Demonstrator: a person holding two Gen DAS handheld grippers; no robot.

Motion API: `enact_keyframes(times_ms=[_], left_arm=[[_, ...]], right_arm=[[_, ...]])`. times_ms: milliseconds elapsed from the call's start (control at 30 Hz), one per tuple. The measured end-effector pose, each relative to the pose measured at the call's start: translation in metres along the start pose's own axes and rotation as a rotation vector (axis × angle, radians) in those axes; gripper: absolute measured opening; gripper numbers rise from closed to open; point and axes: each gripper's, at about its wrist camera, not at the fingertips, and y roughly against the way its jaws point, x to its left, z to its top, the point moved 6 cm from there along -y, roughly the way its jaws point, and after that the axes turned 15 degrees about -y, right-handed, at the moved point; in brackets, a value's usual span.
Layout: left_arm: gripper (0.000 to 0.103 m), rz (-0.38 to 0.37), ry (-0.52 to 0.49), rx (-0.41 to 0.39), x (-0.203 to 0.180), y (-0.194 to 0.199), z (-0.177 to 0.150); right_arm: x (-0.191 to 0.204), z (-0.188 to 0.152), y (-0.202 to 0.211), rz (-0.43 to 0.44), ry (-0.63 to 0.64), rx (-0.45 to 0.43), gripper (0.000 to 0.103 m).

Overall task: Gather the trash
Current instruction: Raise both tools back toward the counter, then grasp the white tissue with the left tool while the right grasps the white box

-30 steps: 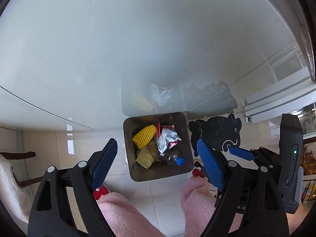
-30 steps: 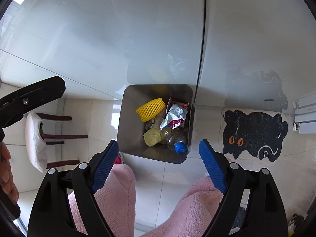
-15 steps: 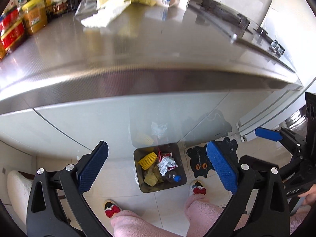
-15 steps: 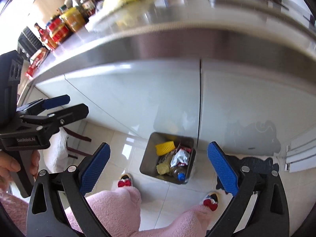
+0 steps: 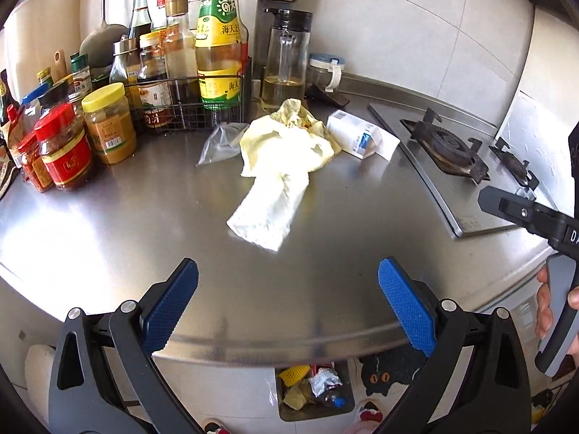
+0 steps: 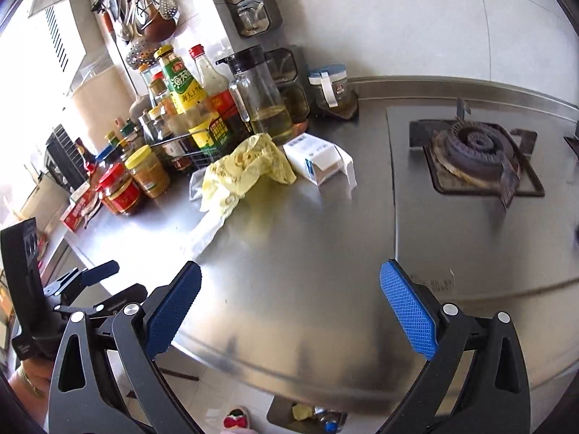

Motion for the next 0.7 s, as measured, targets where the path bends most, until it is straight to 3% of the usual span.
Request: enact_keyframes(times_ms=[300,700], left_arm=[[0.095,0.007,0.017,0.039,0.032,-0.048,0.021],[0.094,0.0,0.018,0.108,0.044,-0.099,0.02]], right_arm=[[0.013,0.061,-0.072,-0.033,0.025,-0.007,0.099],[-0.02,0.084,-0.147,-0.126,0.018,0.067,0.099]])
